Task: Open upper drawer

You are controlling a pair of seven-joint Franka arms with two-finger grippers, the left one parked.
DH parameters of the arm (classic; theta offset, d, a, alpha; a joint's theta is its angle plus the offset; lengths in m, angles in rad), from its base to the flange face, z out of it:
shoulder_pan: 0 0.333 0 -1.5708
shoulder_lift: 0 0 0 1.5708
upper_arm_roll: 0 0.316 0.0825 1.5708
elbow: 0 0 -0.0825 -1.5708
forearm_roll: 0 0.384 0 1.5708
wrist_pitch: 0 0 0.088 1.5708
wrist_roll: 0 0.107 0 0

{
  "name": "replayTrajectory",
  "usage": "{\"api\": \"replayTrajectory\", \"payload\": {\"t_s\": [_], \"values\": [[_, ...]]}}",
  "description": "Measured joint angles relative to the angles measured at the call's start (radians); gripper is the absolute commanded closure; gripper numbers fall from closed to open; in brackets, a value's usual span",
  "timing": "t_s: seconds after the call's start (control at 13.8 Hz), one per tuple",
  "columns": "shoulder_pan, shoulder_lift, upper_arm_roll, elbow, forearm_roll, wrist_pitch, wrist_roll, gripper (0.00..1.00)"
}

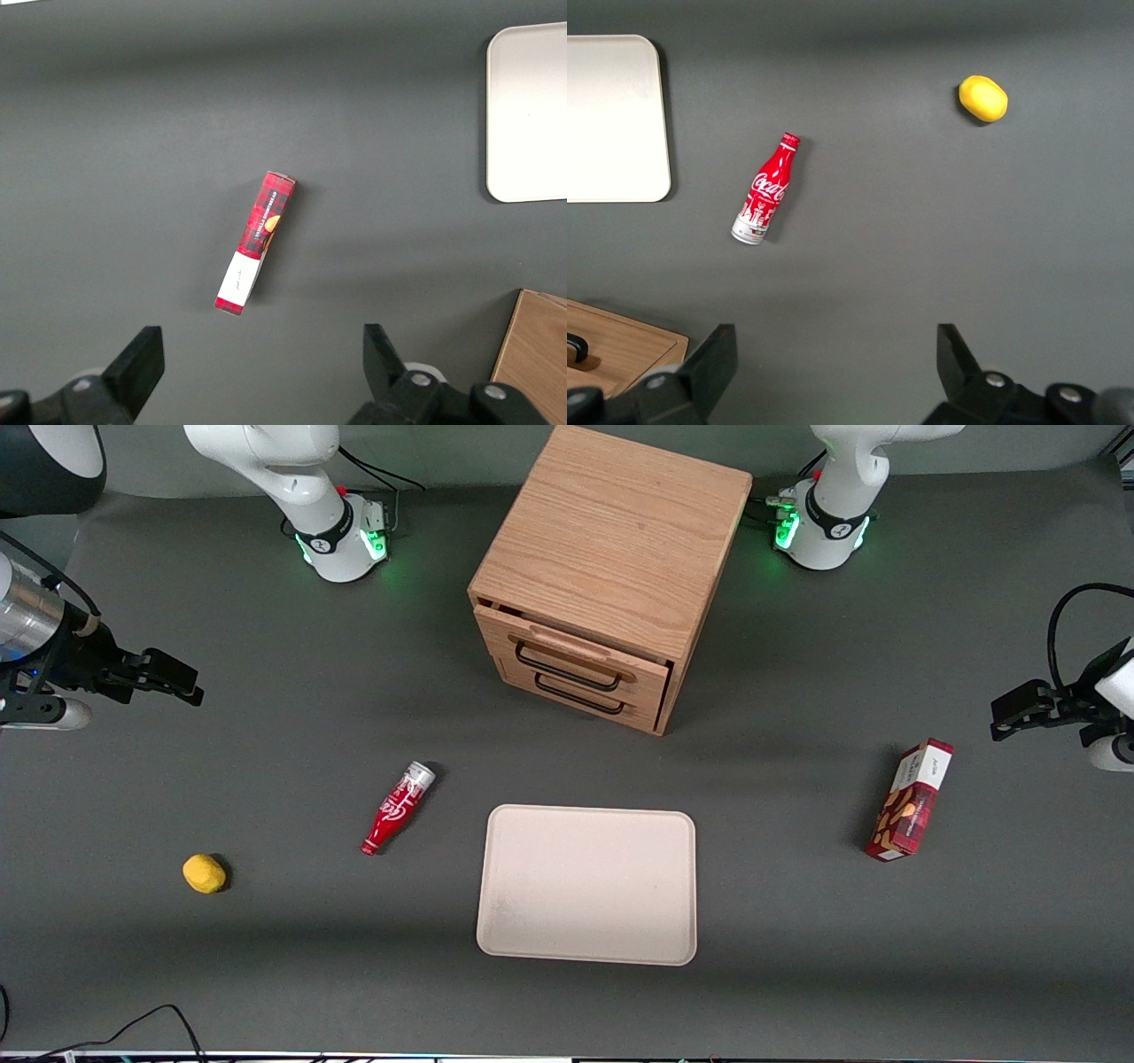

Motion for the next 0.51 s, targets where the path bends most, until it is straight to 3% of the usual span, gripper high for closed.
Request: {"api": "replayTrajectory", "payload": {"t_s": [0.51], "values": [[0.002,0.003,0.027,0.0,0.03,-0.018,-0.007,0.0]]}}
